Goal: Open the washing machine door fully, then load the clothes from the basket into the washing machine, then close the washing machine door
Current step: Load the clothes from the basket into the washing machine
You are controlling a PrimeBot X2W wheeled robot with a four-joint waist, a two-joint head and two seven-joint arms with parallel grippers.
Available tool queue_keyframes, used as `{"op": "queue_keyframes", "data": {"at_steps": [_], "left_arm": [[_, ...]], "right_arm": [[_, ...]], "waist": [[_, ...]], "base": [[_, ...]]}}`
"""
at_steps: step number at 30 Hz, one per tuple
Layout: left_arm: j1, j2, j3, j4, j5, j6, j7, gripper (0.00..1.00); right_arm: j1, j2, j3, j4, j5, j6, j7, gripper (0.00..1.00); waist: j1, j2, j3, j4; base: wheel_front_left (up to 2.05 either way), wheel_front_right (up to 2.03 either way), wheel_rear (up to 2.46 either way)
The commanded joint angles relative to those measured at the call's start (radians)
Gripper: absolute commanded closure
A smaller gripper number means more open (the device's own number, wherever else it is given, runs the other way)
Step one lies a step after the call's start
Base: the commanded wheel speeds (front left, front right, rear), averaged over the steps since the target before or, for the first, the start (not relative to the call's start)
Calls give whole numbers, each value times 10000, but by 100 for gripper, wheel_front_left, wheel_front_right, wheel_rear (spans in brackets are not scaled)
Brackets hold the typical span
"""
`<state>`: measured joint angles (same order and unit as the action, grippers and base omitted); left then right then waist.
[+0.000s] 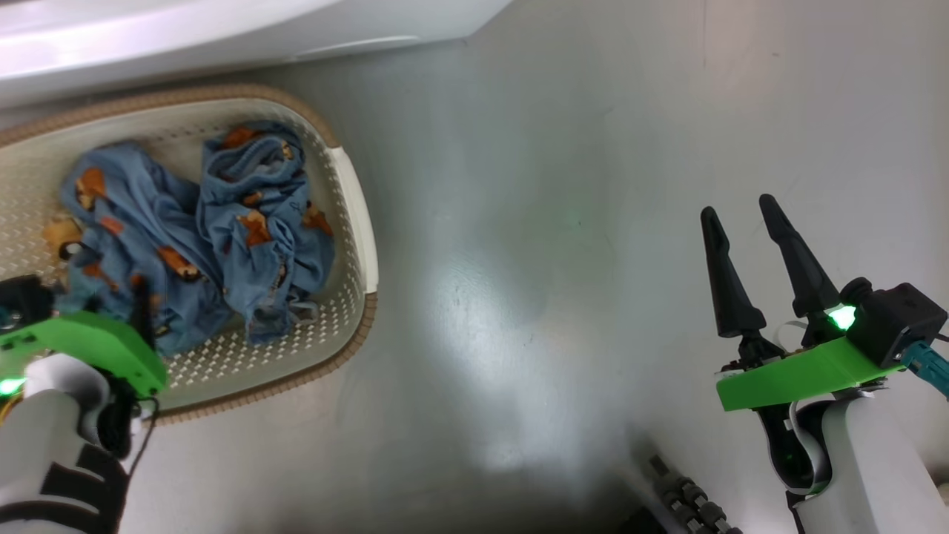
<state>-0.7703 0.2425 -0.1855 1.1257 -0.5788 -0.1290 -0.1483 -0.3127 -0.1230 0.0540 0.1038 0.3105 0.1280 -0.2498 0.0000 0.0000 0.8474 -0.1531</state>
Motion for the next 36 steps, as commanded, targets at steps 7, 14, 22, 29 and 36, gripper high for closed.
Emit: {"op": "queue_keyframes", "data": {"at_steps": [7,14,22,29,36], "left_arm": [[-373,593,314,313,-951,-17,701,0],[-692,573,-333,-256,-1398,-17,1084,0],[-681,738,-956,-29,-1647,-17,959,29],[-647,638,-1375,433,-1665,-17,995,100],[-477,540,-1646,554,-1777,-17,742,100]], "right_arm": [[96,105,292,-168,62,27,-120,0],[63,179,298,-146,81,27,-120,0],[-27,214,311,-59,96,27,-120,0],[-41,183,218,-66,94,27,-120,0],[-33,127,99,-95,90,27,-120,0]], "waist": [[0,0,435,-298],[0,0,610,-391],[0,0,448,-322],[0,0,213,-256],[0,0,-129,-194]], "base": [[0,0,0],[0,0,0],[0,0,0],[0,0,0],[0,0,0]]}}
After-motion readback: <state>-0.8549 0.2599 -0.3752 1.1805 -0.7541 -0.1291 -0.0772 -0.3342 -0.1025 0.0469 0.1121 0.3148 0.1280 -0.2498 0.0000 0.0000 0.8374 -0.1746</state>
